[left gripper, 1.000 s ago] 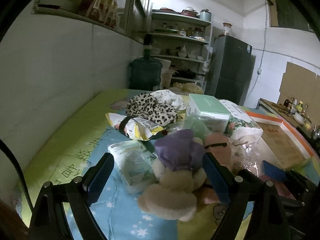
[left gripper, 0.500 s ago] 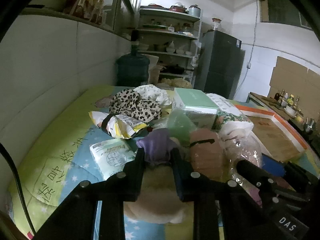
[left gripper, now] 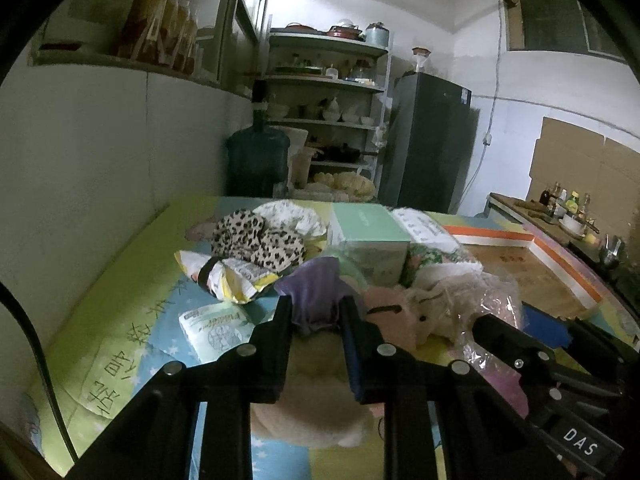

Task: Organize soft objects
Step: 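Carry the plush toy and plastic bag over the orange-rimmed cardboard box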

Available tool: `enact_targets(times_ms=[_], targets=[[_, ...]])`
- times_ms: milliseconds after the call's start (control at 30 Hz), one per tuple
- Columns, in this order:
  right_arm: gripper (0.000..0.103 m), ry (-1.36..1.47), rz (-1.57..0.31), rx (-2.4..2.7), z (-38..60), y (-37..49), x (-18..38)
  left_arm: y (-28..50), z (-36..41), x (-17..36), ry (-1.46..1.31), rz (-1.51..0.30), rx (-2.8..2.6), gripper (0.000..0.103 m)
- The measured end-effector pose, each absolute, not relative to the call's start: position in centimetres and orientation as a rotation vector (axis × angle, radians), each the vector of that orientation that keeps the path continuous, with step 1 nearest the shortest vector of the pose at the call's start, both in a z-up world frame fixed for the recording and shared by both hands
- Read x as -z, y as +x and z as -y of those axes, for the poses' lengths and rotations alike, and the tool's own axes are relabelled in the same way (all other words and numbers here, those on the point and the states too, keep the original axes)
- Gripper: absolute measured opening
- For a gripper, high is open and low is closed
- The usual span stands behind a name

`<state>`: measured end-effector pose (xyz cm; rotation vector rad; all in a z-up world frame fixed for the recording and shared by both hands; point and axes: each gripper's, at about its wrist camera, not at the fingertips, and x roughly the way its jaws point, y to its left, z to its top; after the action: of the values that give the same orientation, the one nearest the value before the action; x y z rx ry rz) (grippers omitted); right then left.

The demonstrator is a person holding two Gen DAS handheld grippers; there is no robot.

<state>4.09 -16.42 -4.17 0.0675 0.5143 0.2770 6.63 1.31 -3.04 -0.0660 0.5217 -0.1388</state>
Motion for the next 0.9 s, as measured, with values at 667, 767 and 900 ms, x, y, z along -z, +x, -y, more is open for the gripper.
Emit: enact_targets(times_ms=[667, 767, 900], targets=[[0.047, 0.106, -0.422, -0.193, 21.8, 2.2, 0.9, 6.8, 4.2, -0.9, 0.003, -0.449, 0.223, 0.024], [0.047, 0.111, -0.412, -0.165, 23.5, 1.8, 0.6, 7.2, 5.9, -1.3, 0.015, -0.442, 0.253, 0.024], [0.047, 0.12, -0.4, -0.122, 25.9, 1.4, 0.3, 7.7, 8.6, -1.8, 0.031, -0.434, 0.303, 0.024]])
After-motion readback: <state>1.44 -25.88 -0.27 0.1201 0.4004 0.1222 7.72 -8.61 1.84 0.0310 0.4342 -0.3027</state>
